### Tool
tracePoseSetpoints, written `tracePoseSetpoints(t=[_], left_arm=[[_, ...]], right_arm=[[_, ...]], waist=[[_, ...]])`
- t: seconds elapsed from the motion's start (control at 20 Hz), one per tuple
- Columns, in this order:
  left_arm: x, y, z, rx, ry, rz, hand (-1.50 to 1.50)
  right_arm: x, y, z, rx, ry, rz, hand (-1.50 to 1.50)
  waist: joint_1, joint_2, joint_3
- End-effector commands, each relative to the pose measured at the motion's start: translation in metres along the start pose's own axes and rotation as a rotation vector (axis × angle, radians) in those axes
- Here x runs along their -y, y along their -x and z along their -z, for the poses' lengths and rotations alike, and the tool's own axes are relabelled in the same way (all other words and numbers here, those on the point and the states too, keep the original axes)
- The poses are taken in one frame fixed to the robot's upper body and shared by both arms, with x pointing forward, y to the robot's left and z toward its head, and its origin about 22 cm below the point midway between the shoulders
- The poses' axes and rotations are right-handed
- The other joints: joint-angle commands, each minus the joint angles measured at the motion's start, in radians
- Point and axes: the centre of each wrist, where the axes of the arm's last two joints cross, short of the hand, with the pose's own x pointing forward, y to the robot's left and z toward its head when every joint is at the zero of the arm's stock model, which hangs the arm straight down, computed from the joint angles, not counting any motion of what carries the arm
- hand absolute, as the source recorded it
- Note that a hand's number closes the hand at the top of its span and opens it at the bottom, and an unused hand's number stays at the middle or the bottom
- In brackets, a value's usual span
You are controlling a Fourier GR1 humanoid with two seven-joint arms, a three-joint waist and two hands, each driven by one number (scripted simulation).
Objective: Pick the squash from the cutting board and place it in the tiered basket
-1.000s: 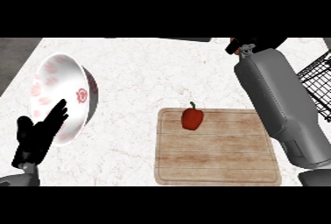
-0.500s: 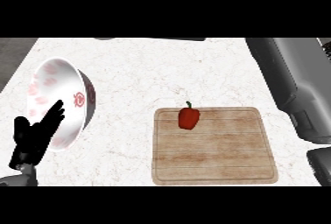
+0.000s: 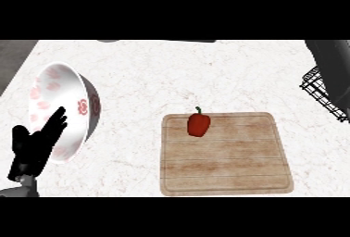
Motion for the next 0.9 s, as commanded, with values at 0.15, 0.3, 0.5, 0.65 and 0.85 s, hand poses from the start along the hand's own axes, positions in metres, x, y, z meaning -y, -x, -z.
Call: tracePoseSetpoints(t=[0.15,0.3,0.5,0.65,0.85], left_arm=[[0.005,-0.003,-0.002,-0.007,0.018,-0.013,0.0],[0.005,0.002,0.001,-0.007,0.007,-0.015,0.0],[0.001,0.002,-0.002,-0.01,0.026,-0.023,0.0],[0.0,-0.005,-0.001,0.005,0.015,-0.01,0.0],[0.001,-0.008,0.003,0.016,0.012,0.006,0.0]], right_arm=[[0.021,0.022,0.049,-0.118,0.074,0.288,1.5],[-0.007,0.055,0.058,-0.103,0.09,0.307,1.5],[0.002,0.072,0.084,-0.117,0.075,0.314,1.5],[0.005,0.088,0.099,-0.121,0.087,0.318,1.5],[-0.015,0.13,0.111,0.014,0.083,-0.207,1.5]], waist=[[0.002,0.002,0.003],[-0.003,0.007,0.003],[0.011,0.008,0.003],[0.011,0.007,0.003],[0.012,0.018,-0.006]])
